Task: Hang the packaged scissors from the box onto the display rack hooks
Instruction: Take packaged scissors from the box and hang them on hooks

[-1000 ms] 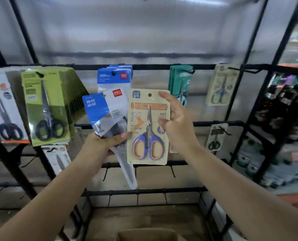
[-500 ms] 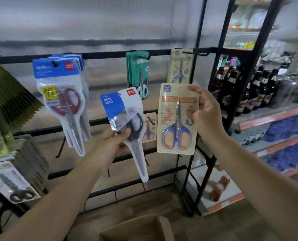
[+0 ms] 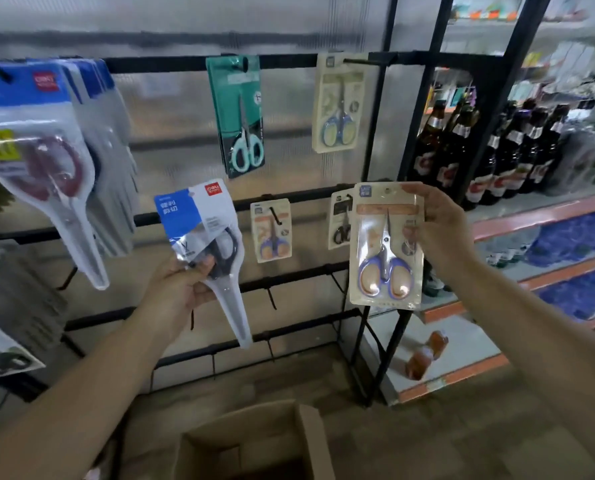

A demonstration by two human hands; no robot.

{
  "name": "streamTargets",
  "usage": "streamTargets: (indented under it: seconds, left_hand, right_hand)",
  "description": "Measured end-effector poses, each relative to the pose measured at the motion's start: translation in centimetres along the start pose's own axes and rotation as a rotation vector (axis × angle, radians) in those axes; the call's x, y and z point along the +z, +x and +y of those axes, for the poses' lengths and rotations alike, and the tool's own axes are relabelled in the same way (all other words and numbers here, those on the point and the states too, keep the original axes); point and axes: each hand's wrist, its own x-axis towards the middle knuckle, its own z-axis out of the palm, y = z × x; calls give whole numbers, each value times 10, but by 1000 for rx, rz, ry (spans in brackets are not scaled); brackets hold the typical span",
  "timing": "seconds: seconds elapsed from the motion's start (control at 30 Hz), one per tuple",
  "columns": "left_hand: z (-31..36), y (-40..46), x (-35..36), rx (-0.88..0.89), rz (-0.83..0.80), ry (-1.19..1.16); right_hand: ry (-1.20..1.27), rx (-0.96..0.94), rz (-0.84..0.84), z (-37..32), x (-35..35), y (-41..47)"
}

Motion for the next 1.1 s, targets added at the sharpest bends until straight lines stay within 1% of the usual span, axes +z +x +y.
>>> streamTargets:
  seconds: [0.1, 0.27, 0.4, 0.47, 0.57, 0.67, 0.77, 0.87, 0.97, 1.1]
  left_hand:
    - [-21, -4, -6, -67, 89, -16]
    - [-46, -12, 5, -126, 177, 3]
    - [-49, -7, 16, -104, 207, 14]
    - [-48, -5, 18, -78, 222, 14]
    - [-50, -1, 18, -74, 265, 4]
    - [-55, 3, 19, -77, 307, -77]
    - [-61, 7, 15, -77, 323, -129]
    - [-65, 11, 12, -84, 365, -136]
    - [-66, 14, 12, -105, 402, -121]
    - [-63, 17, 10, -127, 410, -110]
  right_hand:
    - [-14, 66, -42, 25, 9, 10]
    - [74, 169, -256, 48, 59, 22]
    - [75, 162, -391, 50, 99, 39]
    - [64, 151, -432, 50, 114, 49]
    - [59, 205, -461, 50, 128, 63]
    - [99, 321, -472, 58, 138, 76]
    - [94, 370, -499, 66, 148, 89]
    - [51, 371, -545, 72, 156, 97]
    - [17, 344, -518, 76, 157, 101]
    - [10, 313, -515, 82, 156, 101]
